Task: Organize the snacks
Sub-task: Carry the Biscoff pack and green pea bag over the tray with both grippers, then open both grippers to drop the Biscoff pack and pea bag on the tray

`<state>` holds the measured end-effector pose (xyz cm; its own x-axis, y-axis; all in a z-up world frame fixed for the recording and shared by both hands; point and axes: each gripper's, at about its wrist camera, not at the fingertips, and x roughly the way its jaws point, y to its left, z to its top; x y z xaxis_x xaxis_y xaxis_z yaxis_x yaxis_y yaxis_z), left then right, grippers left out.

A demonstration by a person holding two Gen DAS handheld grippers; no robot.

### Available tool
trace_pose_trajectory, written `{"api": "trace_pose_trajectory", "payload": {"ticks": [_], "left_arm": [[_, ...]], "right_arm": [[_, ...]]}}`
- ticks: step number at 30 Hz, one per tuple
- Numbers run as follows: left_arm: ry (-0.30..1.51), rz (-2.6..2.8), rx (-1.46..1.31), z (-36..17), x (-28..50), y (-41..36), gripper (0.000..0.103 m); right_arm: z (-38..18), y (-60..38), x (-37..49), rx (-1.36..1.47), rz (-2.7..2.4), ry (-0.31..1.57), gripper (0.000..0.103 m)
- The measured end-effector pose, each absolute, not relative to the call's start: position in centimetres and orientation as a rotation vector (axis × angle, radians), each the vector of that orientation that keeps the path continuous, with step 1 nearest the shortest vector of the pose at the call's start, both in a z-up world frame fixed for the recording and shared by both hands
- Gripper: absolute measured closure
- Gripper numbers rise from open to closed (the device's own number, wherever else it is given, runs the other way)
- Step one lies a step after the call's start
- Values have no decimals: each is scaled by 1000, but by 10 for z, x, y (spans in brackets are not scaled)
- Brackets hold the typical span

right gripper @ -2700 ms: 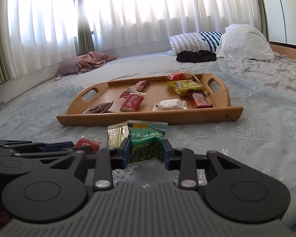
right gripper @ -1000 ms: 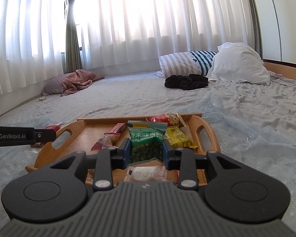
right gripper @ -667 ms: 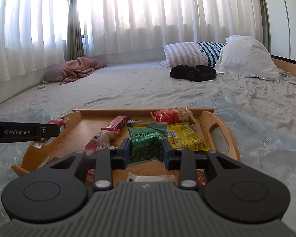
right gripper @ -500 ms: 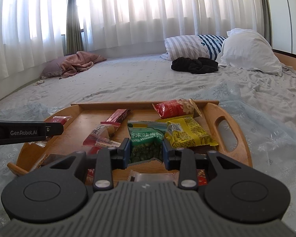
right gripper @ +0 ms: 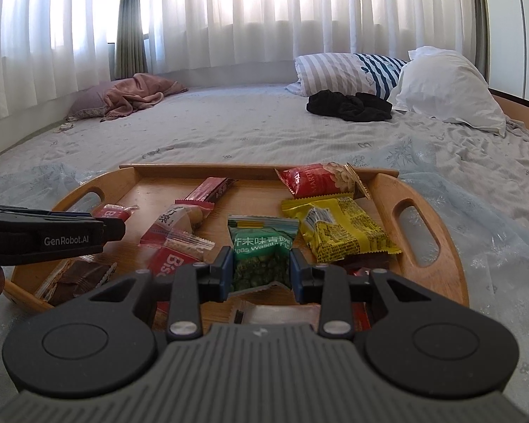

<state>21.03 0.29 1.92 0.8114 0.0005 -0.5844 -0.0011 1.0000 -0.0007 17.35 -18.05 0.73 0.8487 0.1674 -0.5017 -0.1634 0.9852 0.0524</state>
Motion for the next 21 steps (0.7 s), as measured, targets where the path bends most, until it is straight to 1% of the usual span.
{"api": "trace_pose_trajectory", "payload": {"ticks": [21], "left_arm": [[663, 19, -2, 12, 217, 2, 71]], "right_arm": [[8, -177, 176, -16, 183, 539, 65]]}}
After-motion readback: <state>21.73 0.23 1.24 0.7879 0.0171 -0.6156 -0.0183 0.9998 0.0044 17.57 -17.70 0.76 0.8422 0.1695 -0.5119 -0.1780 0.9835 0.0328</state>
